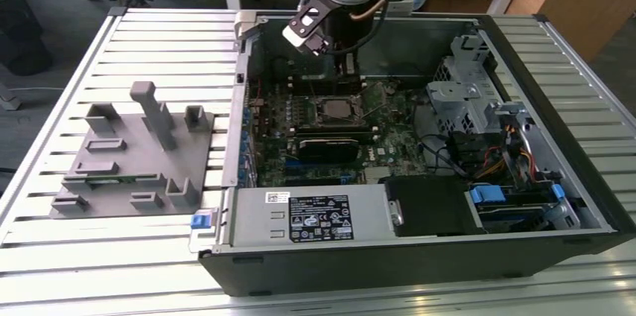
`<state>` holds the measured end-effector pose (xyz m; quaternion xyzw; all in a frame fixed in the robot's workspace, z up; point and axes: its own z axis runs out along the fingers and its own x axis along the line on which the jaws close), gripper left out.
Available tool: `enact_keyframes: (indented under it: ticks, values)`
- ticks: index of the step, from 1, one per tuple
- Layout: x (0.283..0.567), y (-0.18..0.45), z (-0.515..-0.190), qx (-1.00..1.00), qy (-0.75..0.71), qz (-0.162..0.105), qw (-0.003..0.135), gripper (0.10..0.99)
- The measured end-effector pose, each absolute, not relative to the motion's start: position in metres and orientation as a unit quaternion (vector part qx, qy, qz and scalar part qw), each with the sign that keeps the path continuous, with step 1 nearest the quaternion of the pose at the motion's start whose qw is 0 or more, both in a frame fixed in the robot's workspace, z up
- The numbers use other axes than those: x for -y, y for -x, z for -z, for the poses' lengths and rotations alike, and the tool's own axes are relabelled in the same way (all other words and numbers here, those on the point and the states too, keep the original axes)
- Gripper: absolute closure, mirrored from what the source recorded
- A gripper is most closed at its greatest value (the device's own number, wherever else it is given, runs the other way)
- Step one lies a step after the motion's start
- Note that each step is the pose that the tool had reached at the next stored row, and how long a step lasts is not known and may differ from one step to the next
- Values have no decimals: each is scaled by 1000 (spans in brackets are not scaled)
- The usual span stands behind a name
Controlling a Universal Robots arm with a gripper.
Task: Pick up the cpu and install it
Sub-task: 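Close the cpu cover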
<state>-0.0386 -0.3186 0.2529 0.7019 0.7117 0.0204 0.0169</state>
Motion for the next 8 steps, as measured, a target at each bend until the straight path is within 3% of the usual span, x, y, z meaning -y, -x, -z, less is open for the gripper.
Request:
enact_keyframes:
  ticks: [8]
  values:
    - [328, 39, -255, -711, -703, -20, 17, 980]
